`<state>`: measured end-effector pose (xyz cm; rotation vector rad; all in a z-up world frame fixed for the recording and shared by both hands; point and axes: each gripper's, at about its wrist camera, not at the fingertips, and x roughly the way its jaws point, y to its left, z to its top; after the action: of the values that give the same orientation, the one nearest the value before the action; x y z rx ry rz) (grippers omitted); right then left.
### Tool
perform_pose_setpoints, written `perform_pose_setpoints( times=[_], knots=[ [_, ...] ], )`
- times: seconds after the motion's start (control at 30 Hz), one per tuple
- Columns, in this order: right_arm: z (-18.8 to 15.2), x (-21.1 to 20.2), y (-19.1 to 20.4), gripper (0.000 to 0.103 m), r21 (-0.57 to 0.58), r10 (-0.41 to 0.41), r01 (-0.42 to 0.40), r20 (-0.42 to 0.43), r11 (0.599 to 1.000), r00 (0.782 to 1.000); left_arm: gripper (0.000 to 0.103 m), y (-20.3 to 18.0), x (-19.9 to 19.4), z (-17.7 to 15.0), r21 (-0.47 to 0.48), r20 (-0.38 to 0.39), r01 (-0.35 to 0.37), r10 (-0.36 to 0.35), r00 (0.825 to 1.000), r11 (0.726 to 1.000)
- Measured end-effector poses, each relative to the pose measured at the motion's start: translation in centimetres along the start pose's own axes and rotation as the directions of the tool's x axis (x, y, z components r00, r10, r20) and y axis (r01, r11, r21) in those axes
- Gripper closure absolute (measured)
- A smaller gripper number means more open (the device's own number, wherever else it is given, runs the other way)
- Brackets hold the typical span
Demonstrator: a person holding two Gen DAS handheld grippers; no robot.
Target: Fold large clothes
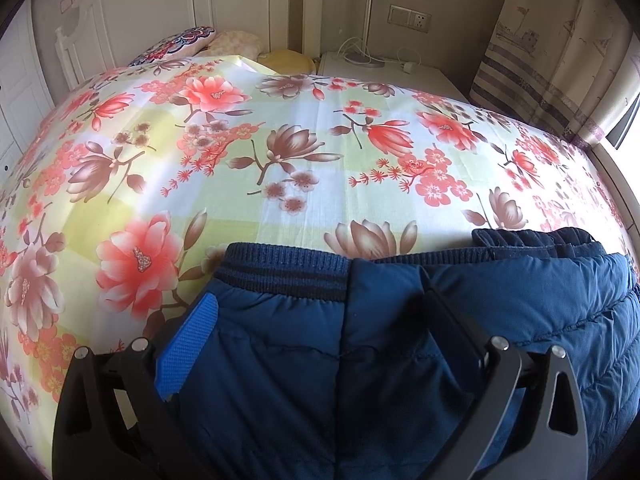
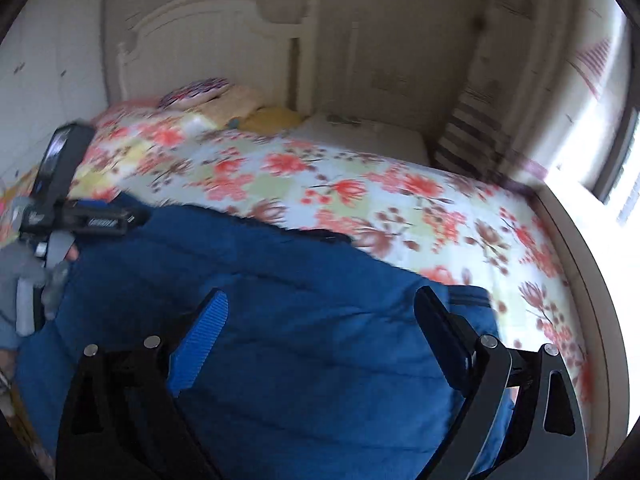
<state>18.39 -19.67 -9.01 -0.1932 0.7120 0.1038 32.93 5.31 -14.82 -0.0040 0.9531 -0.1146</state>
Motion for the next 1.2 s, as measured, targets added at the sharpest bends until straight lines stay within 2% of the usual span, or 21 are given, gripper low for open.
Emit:
perform_pose_setpoints(
  times=[0.03,0.1,0.17,0.23,0.27,0.33,0.37,0.43,0.47,0.5,0.53,0.6,0.63,0.67,0.73,0.8,0.83,0.93,1.03,1.13,1.2],
  knots=[
    [-0.1,0.6,1.7,0.013,-0.045,0.002,-0.003,-0.015,0.999,1.0,0.002,0.0,0.0,0.0,-0.001,0.002,-0.001,0.001,1.0,1.0],
    [-1.1,2.9,4.5,0.013,-0.136,-0.05,0.039,-0.082,0.99,0.995,0.002,0.1,-0.1,0.0,-0.004,0.003,0.002,-0.002,1.0,1.0],
    [-1.9,4.2,4.8,0.012,-0.139,-0.049,0.034,-0.109,0.99,0.993,0.002,0.1,-0.1,0.0,-0.007,0.003,0.005,-0.005,1.0,1.0],
    [-1.9,4.3,3.2,0.011,-0.068,0.022,-0.031,-0.136,0.997,0.991,0.002,0.1,-0.1,0.0,-0.011,0.003,0.009,-0.009,1.0,1.0],
    [-1.8,4.2,1.8,0.012,-0.015,0.028,-0.031,-0.138,0.999,0.99,0.002,0.1,-0.1,0.0,-0.009,0.002,0.007,-0.007,1.0,1.0],
    [-2.0,3.3,-1.1,0.012,0.07,-0.035,0.044,-0.123,0.997,0.992,0.002,0.2,-0.2,0.0,-0.016,0.005,0.006,-0.006,1.0,1.0],
    [-2.2,2.9,-2.5,0.012,0.105,-0.06,0.072,-0.116,0.992,0.991,0.002,0.1,-0.5,0.0,-0.019,0.014,-0.022,0.022,1.0,1.0],
    [-2.7,2.2,-4.9,0.012,0.142,-0.12,0.137,-0.122,0.98,0.985,0.004,-0.3,-2.0,-0.1,-0.013,0.073,-0.105,0.106,0.992,0.994],
    [-3.2,2.3,-6.0,0.012,0.153,-0.141,0.161,-0.135,0.975,0.981,0.004,-0.6,-3.1,-0.3,-0.01,0.111,-0.123,0.124,0.986,0.992],
    [-3.9,2.6,-6.9,0.012,0.167,-0.136,0.16,-0.149,0.973,0.98,0.004,-1.1,-5.0,-0.6,-0.01,0.161,-0.11,0.11,0.981,0.994],
    [-4.4,3.2,-7.6,0.011,0.194,-0.101,0.131,-0.159,0.972,0.982,0.003,-1.7,-6.5,-1.0,-0.006,0.188,-0.066,0.066,0.98,0.998],
    [-4.7,3.6,-7.9,0.011,0.217,-0.074,0.11,-0.166,0.97,0.983,0.003,-3.8,-9.4,-2.2,0.053,0.226,0.026,-0.037,0.974,0.998],
    [-4.7,3.7,-7.6,0.011,0.201,-0.087,0.121,-0.173,0.972,0.981,0.002,-5.5,-10.4,-3.1,0.108,0.246,0.03,-0.056,0.968,0.994],
    [-4.6,3.8,-7.4,0.011,0.182,-0.103,0.135,-0.175,0.974,0.979,0.002,-7.4,-10.8,-4.1,0.165,0.258,0.013,-0.056,0.965,0.986],
    [-4.7,3.8,-6.8,0.011,0.166,-0.119,0.148,-0.175,0.975,0.977,0.002,-10.0,-9.2,-5.8,0.247,0.215,-0.004,-0.051,0.975,0.969],
    [-4.6,4.1,-6.9,0.009,0.181,-0.093,0.124,-0.171,0.976,0.981,0.002,-12.5,-5.4,-7.3,0.337,0.132,-0.076,0.033,0.991,0.939],
    [-4.7,4.1,-6.9,0.009,0.185,-0.09,0.122,-0.171,0.975,0.981,0.002,-12.7,-5.2,-7.3,0.339,0.139,-0.087,0.042,0.989,0.937],
    [-4.8,4.0,-7.2,0.009,0.185,-0.087,0.119,-0.173,0.975,0.981,0.002,-11.9,-4.8,-7.0,0.304,0.102,-0.035,0.003,0.995,0.952],
    [-5.0,3.6,-7.6,0.009,0.204,-0.069,0.103,-0.164,0.974,0.984,0.002,-9.3,-5.3,-6.5,0.206,0.076,0.052,-0.069,0.995,0.977],
    [-5.2,3.1,-8.3,0.009,0.228,-0.075,0.111,-0.158,0.967,0.985,0.002,-5.0,-6.5,-6.4,0.081,0.104,0.052,-0.06,0.993,0.995],
    [-5.3,2.9,-8.7,0.009,0.246,-0.086,0.121,-0.151,0.962,0.985,0.002,-1.9,-6.9,-6.6,0.002,0.1,0.029,-0.029,0.995,1.0]
  ],
)
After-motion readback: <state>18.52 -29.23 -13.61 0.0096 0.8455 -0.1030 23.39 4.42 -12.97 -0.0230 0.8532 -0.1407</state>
